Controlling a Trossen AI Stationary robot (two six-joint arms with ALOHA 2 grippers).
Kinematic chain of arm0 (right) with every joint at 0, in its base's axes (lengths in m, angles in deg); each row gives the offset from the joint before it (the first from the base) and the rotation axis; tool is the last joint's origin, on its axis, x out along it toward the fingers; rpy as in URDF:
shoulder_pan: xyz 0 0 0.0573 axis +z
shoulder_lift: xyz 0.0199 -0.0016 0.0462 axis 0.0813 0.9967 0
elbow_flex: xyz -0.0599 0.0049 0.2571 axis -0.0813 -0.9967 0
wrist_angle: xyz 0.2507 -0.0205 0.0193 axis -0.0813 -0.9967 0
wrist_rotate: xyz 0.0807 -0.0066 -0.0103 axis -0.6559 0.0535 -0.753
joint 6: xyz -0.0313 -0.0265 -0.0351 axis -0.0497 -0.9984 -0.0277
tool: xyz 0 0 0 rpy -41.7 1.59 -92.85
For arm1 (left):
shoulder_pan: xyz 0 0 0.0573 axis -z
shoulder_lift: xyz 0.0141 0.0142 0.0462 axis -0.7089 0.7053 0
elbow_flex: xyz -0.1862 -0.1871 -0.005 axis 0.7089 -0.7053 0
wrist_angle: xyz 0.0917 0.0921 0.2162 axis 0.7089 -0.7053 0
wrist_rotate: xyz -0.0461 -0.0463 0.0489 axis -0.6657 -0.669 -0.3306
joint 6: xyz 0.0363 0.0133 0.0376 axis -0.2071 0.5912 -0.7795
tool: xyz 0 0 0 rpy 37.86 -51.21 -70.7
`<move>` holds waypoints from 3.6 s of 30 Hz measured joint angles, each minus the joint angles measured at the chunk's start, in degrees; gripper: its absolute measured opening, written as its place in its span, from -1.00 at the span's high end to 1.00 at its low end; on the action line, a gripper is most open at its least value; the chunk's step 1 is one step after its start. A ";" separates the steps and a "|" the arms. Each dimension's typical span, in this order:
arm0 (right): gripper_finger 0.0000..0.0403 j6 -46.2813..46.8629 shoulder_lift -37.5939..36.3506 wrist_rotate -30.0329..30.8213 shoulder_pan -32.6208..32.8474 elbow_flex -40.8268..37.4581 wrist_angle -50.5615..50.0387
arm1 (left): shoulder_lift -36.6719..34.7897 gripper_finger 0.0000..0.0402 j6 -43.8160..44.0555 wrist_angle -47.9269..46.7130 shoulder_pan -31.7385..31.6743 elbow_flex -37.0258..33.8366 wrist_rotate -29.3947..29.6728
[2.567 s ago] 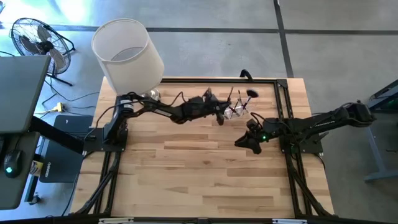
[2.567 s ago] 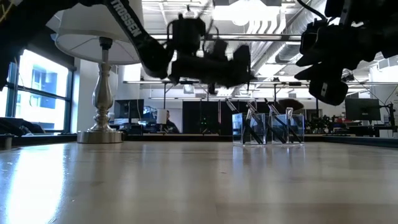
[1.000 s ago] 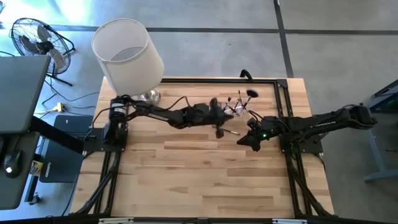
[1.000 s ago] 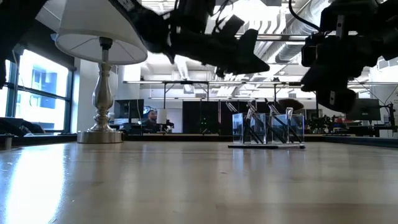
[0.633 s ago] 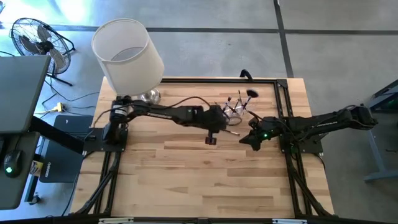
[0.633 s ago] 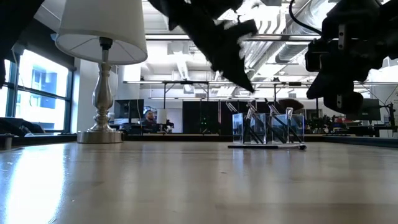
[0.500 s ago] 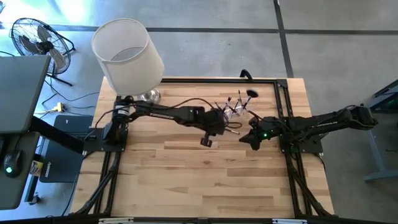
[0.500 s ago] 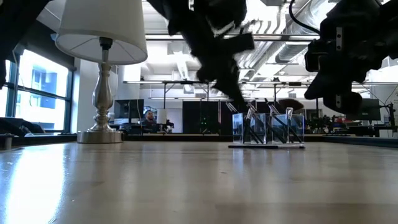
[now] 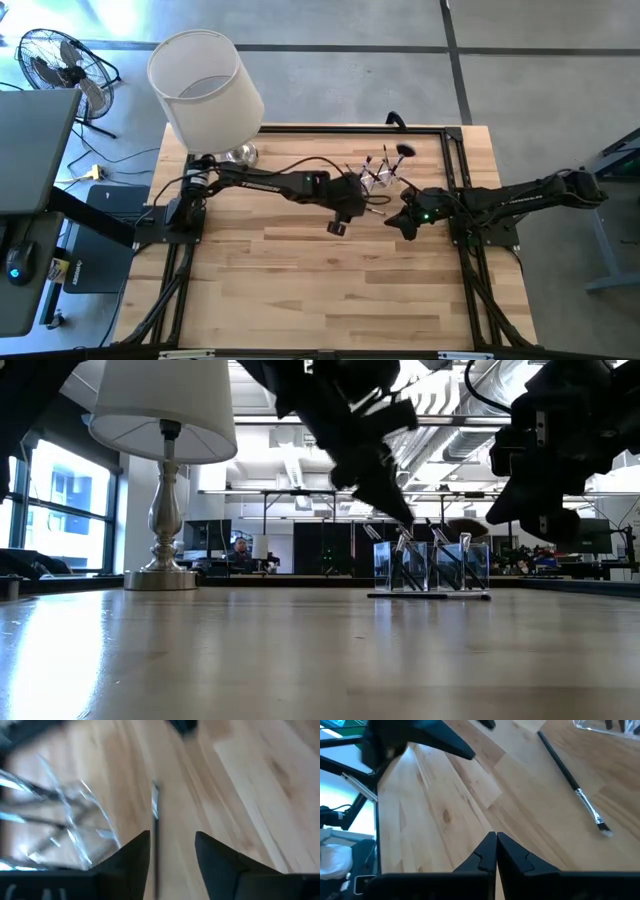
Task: Put items in baskets/containers
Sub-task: Put the eyeshadow brush into the transparent organizer
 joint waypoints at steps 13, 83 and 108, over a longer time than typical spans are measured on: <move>1.00 -9.39 0.48 14.60 4.63 2.95 -24.13 | 4.02 0.17 8.37 -1.83 0.02 0.07 1.50; 1.00 -27.65 32.80 6.94 3.87 25.13 -23.64 | -21.24 0.20 19.08 22.62 5.25 -39.91 7.67; 1.00 -31.80 49.66 5.13 0.32 55.08 -35.66 | -20.24 -0.18 5.99 8.54 5.25 -32.50 13.86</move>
